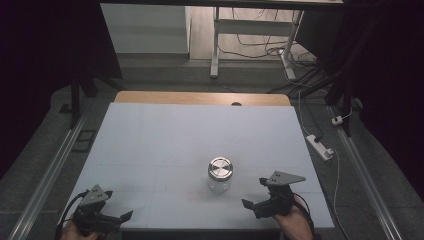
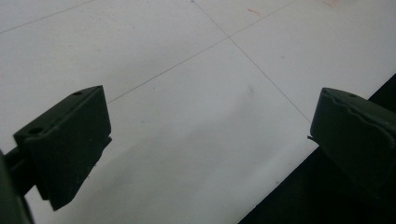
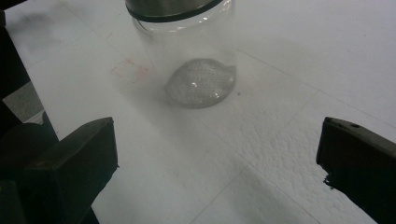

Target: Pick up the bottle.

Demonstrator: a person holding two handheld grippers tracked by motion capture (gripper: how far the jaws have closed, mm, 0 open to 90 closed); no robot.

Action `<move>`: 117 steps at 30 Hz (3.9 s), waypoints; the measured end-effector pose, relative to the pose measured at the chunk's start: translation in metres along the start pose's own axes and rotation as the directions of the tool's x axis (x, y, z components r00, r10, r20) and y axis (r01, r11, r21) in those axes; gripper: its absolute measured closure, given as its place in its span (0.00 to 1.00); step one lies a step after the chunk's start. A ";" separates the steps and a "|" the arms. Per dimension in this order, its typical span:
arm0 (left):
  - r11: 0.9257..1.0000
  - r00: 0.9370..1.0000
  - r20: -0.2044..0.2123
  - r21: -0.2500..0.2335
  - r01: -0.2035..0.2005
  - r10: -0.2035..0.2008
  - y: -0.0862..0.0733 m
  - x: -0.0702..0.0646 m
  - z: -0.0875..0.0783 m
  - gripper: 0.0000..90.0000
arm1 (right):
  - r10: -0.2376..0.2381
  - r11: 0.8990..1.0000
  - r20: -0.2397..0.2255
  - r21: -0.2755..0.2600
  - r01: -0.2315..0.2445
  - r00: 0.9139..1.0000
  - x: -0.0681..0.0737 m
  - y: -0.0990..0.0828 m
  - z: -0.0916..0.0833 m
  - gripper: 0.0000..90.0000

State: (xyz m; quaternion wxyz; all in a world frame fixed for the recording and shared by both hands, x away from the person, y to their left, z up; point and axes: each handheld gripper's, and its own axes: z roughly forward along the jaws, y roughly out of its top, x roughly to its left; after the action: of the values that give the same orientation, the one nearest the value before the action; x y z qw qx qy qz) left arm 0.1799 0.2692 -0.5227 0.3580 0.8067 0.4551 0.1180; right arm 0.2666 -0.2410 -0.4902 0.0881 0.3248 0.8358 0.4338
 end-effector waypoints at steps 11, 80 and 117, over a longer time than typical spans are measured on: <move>1.000 1.000 0.004 -0.002 -0.002 0.002 0.000 0.000 0.000 0.00 | -0.016 1.000 -0.003 0.025 0.016 1.000 0.004 0.014 0.019 0.00; 1.000 1.000 0.004 0.014 -0.024 0.024 0.001 -0.002 0.001 0.00 | -0.225 0.974 -0.023 0.034 0.225 0.974 0.017 0.055 0.090 0.17; 1.000 1.000 0.011 0.014 -0.020 0.020 0.001 -0.001 0.001 0.00 | -0.238 0.971 -0.070 -0.001 0.239 0.969 0.035 0.088 0.106 0.17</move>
State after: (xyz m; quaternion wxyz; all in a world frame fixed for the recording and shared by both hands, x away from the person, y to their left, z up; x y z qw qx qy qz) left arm 0.1805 0.2677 -0.5229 0.3534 0.8144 0.4460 0.1139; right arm 0.3265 -0.1121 -0.4809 0.1094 0.2071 0.8729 0.4280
